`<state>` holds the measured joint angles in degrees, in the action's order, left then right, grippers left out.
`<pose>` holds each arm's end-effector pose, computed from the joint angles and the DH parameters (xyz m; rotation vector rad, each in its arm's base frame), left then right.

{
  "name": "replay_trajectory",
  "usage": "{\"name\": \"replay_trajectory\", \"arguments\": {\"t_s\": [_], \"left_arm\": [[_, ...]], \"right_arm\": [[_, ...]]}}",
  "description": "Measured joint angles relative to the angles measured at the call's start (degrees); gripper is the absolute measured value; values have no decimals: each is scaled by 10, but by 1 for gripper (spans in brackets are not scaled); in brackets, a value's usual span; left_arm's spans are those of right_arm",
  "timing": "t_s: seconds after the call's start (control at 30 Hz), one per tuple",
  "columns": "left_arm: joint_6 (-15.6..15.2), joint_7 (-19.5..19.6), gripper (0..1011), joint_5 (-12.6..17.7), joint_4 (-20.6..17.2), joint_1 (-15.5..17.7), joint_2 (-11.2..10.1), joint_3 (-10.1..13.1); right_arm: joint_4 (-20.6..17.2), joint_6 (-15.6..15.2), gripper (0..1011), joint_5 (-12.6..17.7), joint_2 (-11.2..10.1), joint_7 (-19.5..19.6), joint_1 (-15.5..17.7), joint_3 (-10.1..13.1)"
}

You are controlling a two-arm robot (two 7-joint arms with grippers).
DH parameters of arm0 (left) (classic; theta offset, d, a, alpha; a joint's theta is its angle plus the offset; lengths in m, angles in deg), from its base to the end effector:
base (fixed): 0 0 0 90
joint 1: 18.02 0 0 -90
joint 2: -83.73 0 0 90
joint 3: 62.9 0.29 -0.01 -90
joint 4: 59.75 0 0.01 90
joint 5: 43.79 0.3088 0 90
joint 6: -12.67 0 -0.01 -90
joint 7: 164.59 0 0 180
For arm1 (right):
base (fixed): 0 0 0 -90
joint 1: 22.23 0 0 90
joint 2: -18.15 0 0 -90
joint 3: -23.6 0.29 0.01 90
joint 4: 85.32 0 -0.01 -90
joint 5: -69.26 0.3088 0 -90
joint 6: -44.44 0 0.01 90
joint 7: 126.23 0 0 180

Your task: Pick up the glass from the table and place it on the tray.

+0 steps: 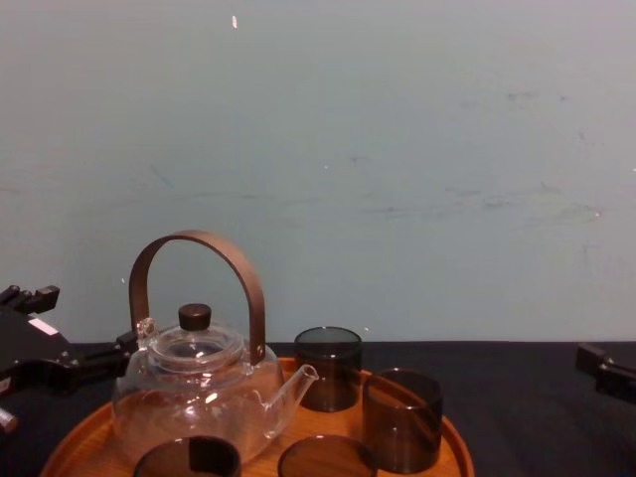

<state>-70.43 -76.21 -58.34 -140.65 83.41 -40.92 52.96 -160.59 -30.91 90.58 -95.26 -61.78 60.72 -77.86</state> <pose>0.3581 0.0827 -0.3023 0.3046 -0.2850 1.2480 0.3532 -0.0935 -0.3310 -0.0127 -0.0892 -1.0341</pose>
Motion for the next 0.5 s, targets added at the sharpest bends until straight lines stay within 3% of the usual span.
{"name": "replay_trajectory", "arguments": {"t_s": [0.5], "left_arm": [[0, 0, 1001, 0, 0, 0, 0, 0]], "right_arm": [[0, 0, 1002, 1, -1, -1, -1, -1]]}}
